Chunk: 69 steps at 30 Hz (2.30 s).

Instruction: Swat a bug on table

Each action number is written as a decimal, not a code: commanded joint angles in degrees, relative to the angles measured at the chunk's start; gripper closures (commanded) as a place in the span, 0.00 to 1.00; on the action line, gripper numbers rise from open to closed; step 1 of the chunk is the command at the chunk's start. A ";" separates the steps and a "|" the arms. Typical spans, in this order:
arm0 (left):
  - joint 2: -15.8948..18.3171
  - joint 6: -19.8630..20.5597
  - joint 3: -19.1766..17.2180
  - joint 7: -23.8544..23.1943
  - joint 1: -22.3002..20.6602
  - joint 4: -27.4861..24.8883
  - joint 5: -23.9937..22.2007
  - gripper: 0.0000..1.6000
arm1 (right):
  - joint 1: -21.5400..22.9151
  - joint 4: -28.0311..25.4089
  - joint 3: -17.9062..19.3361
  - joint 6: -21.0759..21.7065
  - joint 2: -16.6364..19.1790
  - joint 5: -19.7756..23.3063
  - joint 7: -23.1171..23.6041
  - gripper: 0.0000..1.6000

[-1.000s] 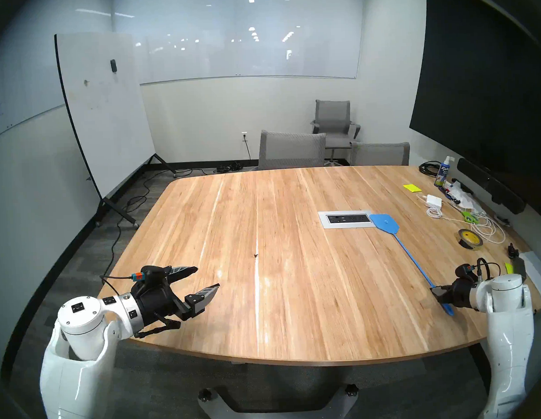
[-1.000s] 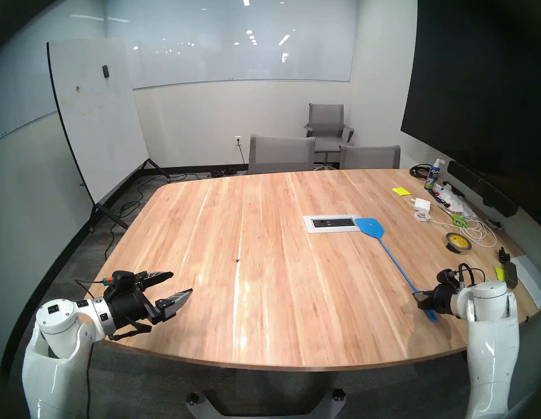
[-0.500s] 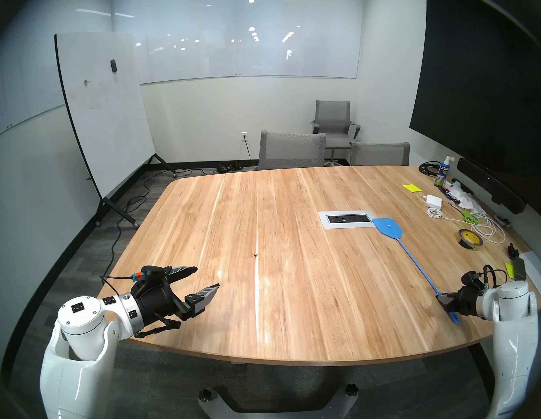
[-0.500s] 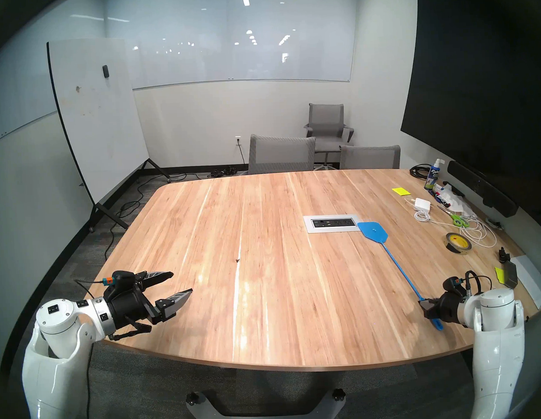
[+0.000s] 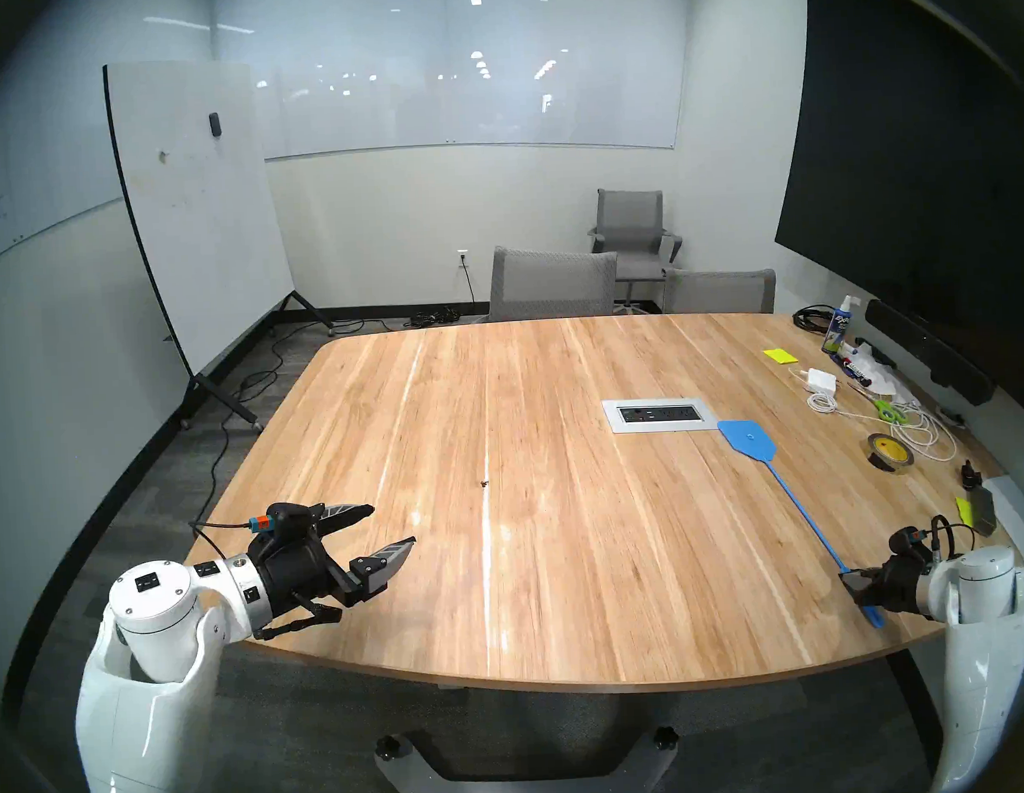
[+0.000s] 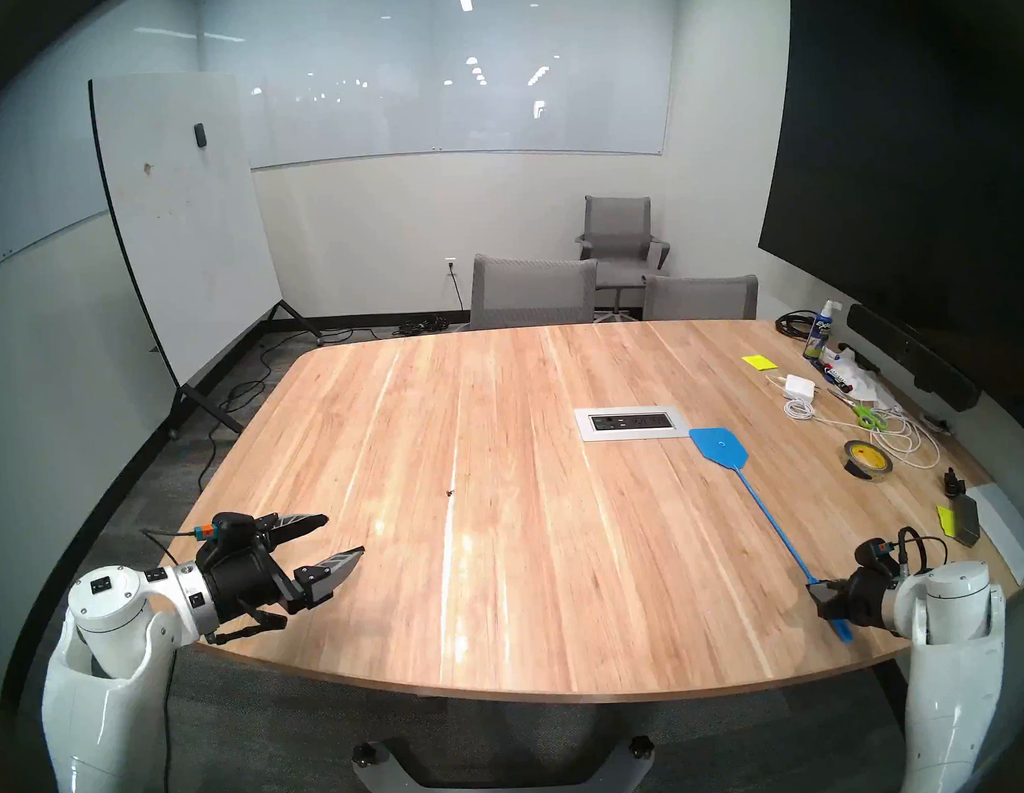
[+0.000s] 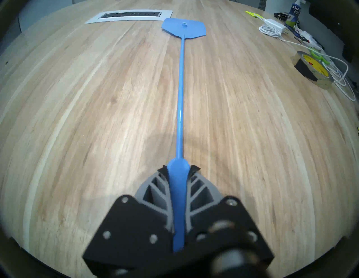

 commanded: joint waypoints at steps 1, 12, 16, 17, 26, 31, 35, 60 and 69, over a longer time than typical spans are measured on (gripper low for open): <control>0.12 0.14 -0.07 -0.07 -0.04 -0.84 -0.02 0.00 | -2.69 -1.70 2.53 -0.10 -0.23 0.09 0.46 1.00; 0.08 0.15 -0.08 -0.11 -0.06 -0.83 0.03 0.00 | -6.87 -4.35 6.26 -0.46 -1.97 0.10 2.87 1.00; 0.07 0.16 -0.09 -0.12 -0.06 -0.84 0.04 0.00 | -7.52 -4.67 6.98 -0.58 -2.30 0.00 3.31 1.00; 0.07 0.16 -0.09 -0.12 -0.06 -0.84 0.04 0.00 | -7.73 -4.76 7.21 -0.68 -2.36 -0.01 3.45 1.00; 0.04 0.18 -0.11 -0.15 -0.07 -0.84 0.08 0.00 | -10.33 -6.84 9.02 -1.02 -3.45 -0.04 5.34 1.00; 0.02 0.18 -0.11 -0.16 -0.07 -0.84 0.09 0.00 | -11.79 -7.96 10.00 -1.29 -4.13 0.09 6.54 1.00; 0.01 0.18 -0.12 -0.17 -0.08 -0.85 0.10 0.00 | -12.74 -8.60 10.86 -1.41 -4.61 0.15 7.37 1.00; -0.07 0.20 -0.15 -0.26 -0.10 -0.84 0.19 0.00 | -11.09 -9.12 12.22 -2.62 -5.97 0.48 7.50 0.00; -0.10 0.20 -0.17 -0.29 -0.12 -0.83 0.22 0.00 | -9.82 -9.46 12.96 -2.31 -5.87 1.62 7.71 0.00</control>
